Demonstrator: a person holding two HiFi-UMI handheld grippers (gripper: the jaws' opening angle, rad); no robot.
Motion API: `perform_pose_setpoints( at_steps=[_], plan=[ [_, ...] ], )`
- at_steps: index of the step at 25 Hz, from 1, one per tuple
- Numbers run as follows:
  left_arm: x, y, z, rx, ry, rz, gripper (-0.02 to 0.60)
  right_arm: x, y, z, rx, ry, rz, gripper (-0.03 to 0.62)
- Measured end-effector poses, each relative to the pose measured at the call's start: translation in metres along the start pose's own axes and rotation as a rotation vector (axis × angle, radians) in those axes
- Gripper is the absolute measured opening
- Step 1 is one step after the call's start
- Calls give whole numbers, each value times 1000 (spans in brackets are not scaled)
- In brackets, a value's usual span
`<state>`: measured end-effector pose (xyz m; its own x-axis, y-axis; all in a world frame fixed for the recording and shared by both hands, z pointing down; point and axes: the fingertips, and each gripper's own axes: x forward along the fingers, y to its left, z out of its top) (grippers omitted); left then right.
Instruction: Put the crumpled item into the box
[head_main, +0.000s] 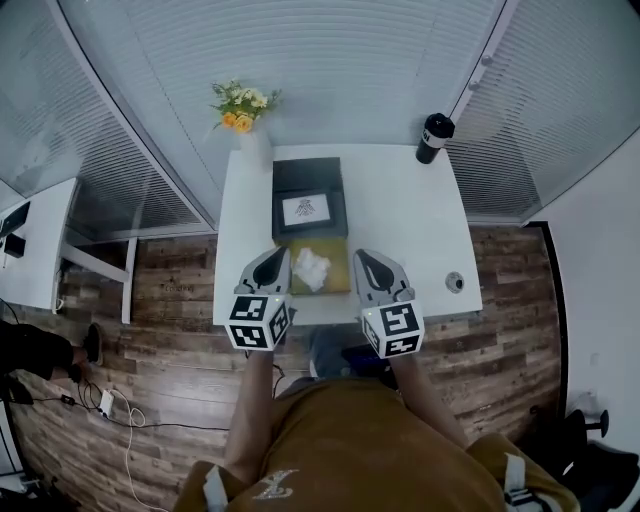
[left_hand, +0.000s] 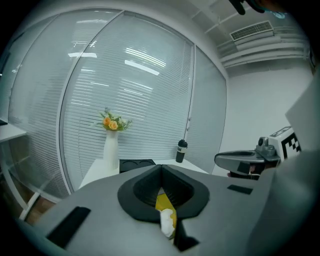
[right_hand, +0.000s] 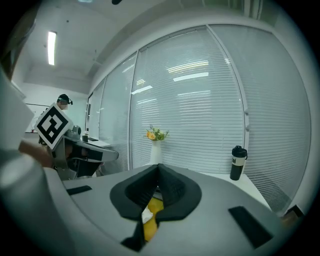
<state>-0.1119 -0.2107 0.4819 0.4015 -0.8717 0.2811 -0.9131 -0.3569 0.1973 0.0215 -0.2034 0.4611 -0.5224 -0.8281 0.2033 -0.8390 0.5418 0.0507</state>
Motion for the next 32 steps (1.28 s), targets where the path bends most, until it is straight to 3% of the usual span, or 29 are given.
perform_pose_setpoints(
  at_steps=[32],
  plan=[
    [-10, 8, 5, -14, -36, -3, 25, -5, -1, -3, 0, 12, -22, 12]
  ],
)
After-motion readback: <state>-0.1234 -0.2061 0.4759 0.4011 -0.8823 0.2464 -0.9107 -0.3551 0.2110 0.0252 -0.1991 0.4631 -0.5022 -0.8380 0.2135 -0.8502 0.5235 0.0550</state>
